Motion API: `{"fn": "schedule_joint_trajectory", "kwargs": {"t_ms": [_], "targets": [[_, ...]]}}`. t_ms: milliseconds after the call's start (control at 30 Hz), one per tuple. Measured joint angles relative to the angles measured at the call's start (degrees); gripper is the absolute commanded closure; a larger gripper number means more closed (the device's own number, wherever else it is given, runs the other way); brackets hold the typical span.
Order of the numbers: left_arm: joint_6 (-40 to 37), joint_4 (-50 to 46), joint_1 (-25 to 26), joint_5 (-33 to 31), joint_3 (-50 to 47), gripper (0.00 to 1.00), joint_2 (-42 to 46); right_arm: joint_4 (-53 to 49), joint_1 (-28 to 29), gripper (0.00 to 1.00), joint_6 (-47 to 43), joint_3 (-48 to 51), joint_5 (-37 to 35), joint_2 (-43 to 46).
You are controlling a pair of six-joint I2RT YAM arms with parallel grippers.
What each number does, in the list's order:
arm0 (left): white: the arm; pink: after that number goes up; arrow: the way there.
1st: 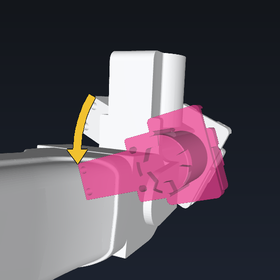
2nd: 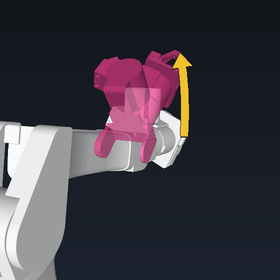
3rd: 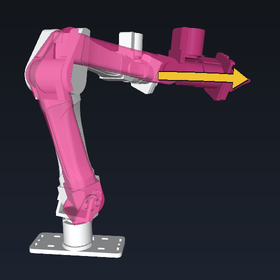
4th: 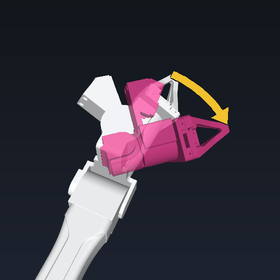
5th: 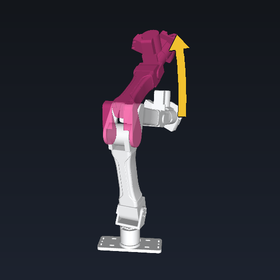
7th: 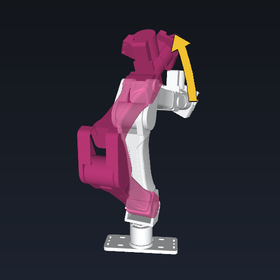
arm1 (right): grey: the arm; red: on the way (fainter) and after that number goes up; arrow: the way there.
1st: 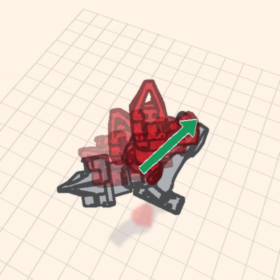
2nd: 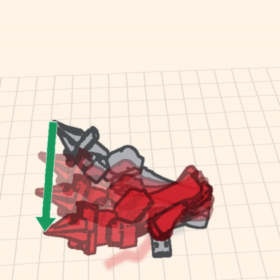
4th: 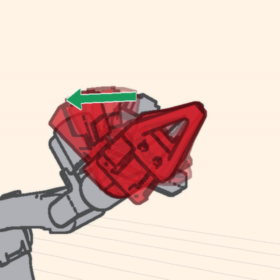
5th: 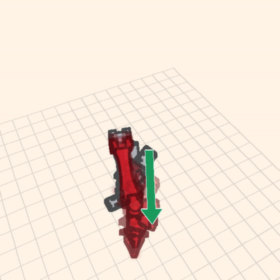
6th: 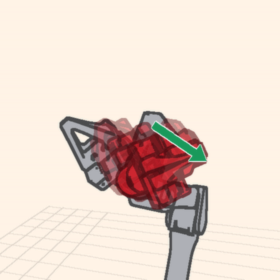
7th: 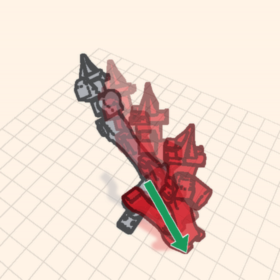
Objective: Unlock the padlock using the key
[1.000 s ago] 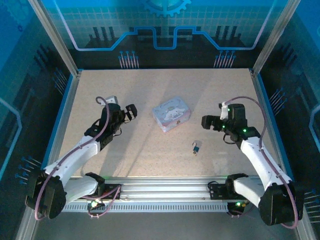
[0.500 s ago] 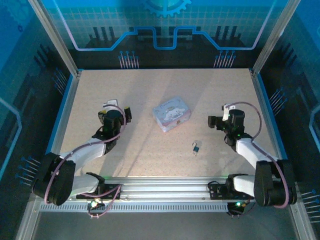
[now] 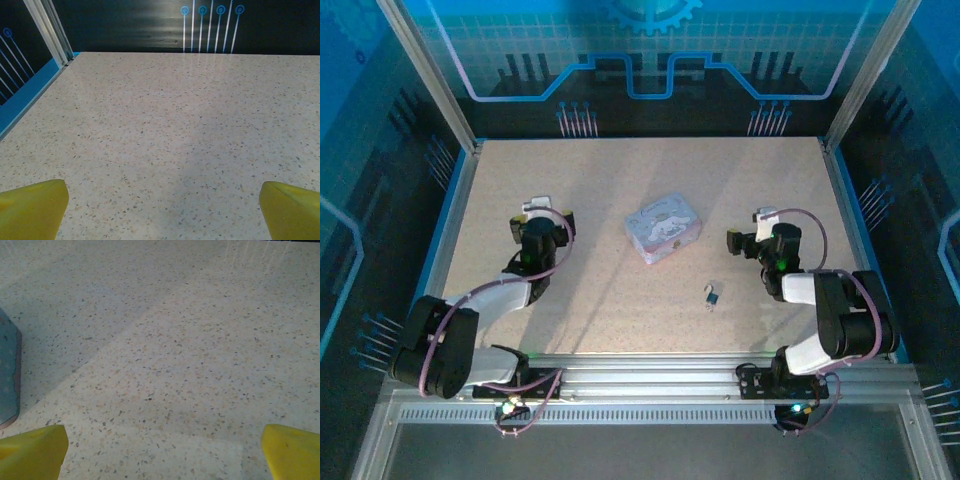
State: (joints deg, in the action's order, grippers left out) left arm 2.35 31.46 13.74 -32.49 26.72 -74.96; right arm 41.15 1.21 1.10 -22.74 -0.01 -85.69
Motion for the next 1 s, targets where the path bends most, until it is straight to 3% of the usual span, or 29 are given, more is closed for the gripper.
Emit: {"fn": "schedule_joint_trajectory", "kwargs": {"t_ms": [200, 633, 1000], "targets": [[0.07, 3.41, -4.74, 5.29, -3.98, 0.01, -0.9, 0.39, 0.11, 0.0, -0.74, -1.07, 0.31, -0.04], [-2.32, 20.39, -12.74, 22.32, -7.61, 0.01, -13.7, 0.46, 0.39, 0.0, -1.18, -1.16, 0.26, -0.04], [-2.29, 20.28, -12.9, 24.9, -5.79, 0.01, -13.7, 0.46, 0.66, 0.0, -1.2, -1.16, 0.24, -0.04]]}}
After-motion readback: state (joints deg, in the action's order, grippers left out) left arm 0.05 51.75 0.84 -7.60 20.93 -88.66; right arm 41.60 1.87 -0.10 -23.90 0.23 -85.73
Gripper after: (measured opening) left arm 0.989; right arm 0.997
